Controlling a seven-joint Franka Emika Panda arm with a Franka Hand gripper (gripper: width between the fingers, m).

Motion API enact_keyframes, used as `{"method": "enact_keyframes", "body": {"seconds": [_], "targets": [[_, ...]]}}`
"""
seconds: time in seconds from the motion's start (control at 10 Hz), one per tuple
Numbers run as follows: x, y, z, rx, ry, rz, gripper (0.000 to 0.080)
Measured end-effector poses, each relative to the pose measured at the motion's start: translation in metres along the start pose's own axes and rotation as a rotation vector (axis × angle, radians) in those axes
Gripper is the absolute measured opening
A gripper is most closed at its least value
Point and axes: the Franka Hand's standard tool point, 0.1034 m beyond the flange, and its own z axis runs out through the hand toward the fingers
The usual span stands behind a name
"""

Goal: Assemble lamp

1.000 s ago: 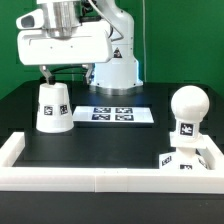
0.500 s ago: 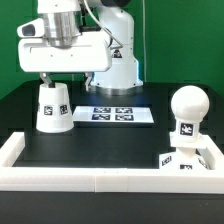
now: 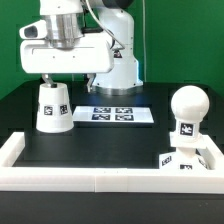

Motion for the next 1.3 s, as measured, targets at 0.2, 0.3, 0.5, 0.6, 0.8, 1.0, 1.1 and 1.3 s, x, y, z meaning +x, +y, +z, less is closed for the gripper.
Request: {"method": "enact_keyframes", "body": {"seconds": [0.2, 0.3, 0.5, 0.6, 0.8, 1.0, 1.1, 1.3], "targets": [[0.000, -0.002, 0.001, 0.000, -0.002, -0.004, 0.0429], [0.001, -0.005, 0.001, 0.000, -0.002, -0.010, 0.0294], [0.001, -0.004, 0.001, 0.000, -0.002, -0.009, 0.0111], [0.002, -0.004, 0.000, 0.000, 0.001, -0.010, 0.0048], [0.002, -0.004, 0.000, 0.000, 0.001, -0.010, 0.0047], [0.002, -0.004, 0.000, 0.000, 0.001, -0.010, 0.0047], [0.002, -0.006, 0.000, 0.001, 0.000, -0.004, 0.0047], [0.010, -0.037, -0.019, 0.039, -0.023, 0.017, 0.0047]]}}
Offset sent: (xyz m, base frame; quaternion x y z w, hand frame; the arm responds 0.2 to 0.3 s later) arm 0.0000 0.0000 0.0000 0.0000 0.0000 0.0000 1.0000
